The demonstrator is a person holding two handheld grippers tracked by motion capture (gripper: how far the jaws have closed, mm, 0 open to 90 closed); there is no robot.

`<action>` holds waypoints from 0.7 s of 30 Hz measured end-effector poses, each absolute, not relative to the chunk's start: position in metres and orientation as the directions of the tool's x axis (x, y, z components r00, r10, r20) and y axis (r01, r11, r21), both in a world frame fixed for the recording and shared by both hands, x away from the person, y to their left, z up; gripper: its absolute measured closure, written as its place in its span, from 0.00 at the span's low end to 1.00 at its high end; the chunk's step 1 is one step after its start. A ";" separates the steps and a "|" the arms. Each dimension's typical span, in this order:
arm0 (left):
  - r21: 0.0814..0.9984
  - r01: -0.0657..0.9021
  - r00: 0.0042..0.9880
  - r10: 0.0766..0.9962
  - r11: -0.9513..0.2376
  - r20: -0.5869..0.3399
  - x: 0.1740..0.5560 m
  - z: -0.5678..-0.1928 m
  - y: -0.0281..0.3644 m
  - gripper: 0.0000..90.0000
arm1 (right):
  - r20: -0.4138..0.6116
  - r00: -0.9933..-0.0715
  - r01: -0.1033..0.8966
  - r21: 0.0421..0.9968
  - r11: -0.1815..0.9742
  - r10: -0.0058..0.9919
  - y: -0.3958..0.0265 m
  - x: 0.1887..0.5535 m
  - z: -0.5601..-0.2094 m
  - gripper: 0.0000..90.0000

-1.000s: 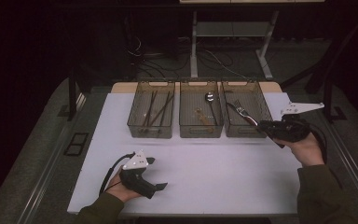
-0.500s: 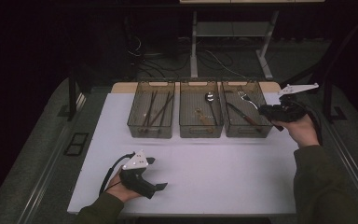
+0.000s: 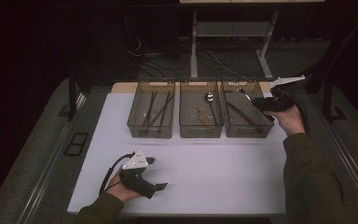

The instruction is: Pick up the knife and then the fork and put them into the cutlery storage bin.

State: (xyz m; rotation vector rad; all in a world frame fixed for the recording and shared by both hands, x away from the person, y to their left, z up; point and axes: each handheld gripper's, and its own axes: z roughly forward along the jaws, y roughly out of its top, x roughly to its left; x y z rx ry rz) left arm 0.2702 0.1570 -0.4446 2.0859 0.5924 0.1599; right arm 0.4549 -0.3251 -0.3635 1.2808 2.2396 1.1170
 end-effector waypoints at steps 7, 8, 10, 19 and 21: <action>0.820 0.348 0.877 0.468 -0.455 -0.112 0.270 -0.445 0.157 0.00 | 0.065 -0.530 0.625 0.703 0.338 0.845 -0.316 0.467 -0.383 0.86; 0.820 0.348 0.877 0.467 -0.454 -0.114 0.270 -0.445 0.157 0.00 | 0.056 -0.529 0.633 0.691 0.350 0.847 -0.314 0.468 -0.385 0.86; 0.819 0.350 0.878 0.465 -0.456 -0.116 0.270 -0.445 0.157 0.00 | 0.051 -0.518 0.647 0.676 0.352 0.854 -0.312 0.470 -0.389 0.86; 0.820 0.349 0.878 0.464 -0.454 -0.116 0.270 -0.445 0.157 0.00 | 0.072 -0.494 0.663 0.675 0.322 0.866 -0.314 0.469 -0.390 0.63; 0.820 0.350 0.878 0.464 -0.453 -0.118 0.270 -0.445 0.157 0.00 | 0.082 -0.496 0.658 0.685 0.312 0.865 -0.315 0.468 -0.388 0.60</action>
